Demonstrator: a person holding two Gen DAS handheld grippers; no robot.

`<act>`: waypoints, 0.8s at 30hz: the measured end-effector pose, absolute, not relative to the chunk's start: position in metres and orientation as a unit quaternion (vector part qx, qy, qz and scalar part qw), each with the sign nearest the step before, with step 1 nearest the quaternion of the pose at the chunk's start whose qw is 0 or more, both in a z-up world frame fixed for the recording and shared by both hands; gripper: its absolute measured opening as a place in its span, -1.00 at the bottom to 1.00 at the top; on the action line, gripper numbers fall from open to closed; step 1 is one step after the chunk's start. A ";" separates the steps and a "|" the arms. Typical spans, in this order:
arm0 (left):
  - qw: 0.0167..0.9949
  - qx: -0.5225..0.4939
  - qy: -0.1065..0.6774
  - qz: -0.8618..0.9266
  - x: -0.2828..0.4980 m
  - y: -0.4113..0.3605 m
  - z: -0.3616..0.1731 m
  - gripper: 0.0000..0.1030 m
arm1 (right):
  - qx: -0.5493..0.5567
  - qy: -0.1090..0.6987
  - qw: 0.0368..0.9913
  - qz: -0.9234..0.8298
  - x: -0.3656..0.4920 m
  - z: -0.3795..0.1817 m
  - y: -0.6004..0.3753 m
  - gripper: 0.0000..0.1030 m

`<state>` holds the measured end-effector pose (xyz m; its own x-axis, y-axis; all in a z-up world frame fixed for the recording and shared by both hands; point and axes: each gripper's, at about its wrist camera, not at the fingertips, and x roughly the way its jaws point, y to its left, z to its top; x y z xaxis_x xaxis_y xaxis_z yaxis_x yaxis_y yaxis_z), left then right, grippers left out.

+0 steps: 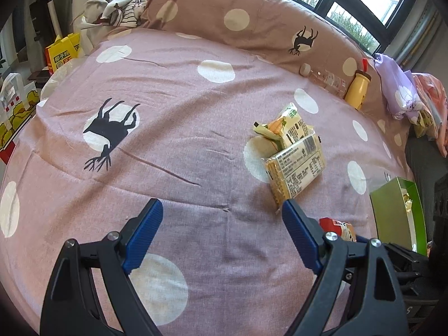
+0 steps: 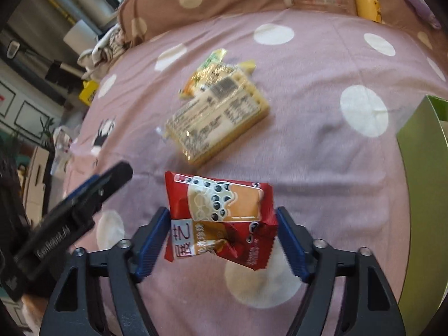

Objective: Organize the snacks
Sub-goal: 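Carry the red candy pack into the box and release it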

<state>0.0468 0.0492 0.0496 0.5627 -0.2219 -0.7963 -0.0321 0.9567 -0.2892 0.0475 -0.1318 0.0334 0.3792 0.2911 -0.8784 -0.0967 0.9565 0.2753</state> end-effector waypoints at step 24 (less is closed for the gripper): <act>0.806 -0.138 0.533 -0.215 0.039 -0.025 0.020 -0.19 | 0.240 0.552 0.789 0.122 0.060 0.008 -0.175 0.26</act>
<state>0.0385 -0.0252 0.0195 0.3386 -0.4933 -0.8012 0.1993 0.8698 -0.4513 0.0600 -0.1746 0.0077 0.3603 0.4576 -0.8129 0.0726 0.8550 0.5134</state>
